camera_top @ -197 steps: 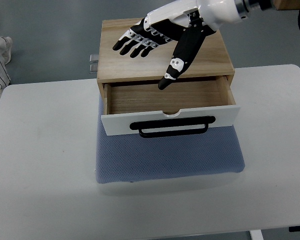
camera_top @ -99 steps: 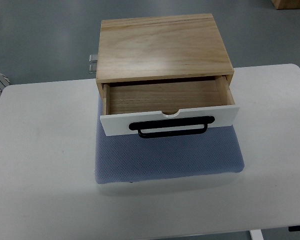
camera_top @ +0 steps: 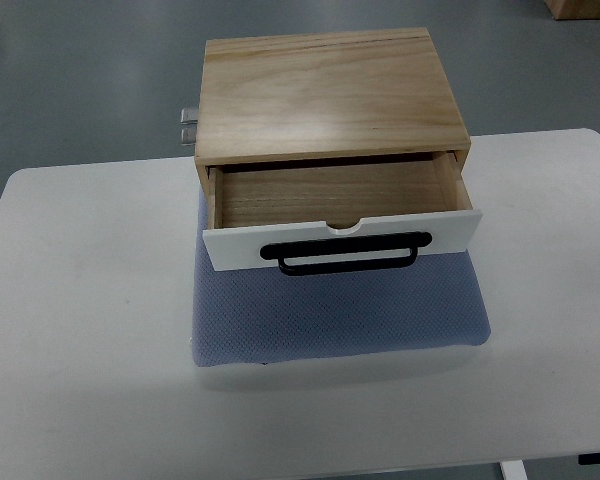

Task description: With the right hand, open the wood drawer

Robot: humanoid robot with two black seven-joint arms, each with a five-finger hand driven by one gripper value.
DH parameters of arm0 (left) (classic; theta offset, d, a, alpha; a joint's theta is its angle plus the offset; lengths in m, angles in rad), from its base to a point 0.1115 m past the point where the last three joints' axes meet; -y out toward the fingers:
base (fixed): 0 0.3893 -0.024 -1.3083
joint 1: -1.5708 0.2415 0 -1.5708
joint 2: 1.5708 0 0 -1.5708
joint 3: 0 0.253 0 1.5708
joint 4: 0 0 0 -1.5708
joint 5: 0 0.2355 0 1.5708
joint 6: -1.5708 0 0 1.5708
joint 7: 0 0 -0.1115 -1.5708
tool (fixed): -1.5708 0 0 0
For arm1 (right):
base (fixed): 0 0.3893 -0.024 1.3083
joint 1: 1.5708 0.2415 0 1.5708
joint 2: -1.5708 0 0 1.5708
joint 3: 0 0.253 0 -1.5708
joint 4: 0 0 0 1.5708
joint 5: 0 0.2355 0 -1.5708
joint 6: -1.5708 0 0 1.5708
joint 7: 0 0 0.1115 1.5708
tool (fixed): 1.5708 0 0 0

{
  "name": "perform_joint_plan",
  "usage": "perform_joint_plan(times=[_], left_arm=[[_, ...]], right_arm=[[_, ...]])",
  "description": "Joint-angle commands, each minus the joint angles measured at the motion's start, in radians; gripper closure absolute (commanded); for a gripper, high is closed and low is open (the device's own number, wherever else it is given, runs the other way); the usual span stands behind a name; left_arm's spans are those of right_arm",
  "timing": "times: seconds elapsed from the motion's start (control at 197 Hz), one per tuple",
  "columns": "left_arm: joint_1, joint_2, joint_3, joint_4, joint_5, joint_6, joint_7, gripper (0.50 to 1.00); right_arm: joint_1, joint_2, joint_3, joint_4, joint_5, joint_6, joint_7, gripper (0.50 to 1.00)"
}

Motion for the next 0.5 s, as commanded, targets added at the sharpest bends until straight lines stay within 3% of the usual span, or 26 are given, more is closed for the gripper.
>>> perform_joint_plan(times=[0.0, 0.117, 0.497], left_arm=[[0.000, 0.000, 0.000, 0.000, 0.000, 0.000, 0.000, 0.500], [0.000, 0.000, 0.000, 0.000, 0.000, 0.000, 0.000, 0.500], [0.000, 0.000, 0.000, 0.000, 0.000, 0.000, 0.000, 0.500]], right_arm=[[-0.055, 0.022, 0.013, -0.005, 0.009, 0.047, 0.008, 0.560], [-0.107, 0.027, 0.012, -0.015, 0.008, 0.129, 0.063, 0.558], [-0.185, 0.080, 0.003, -0.047, 0.006, 0.075, 0.082, 0.556]])
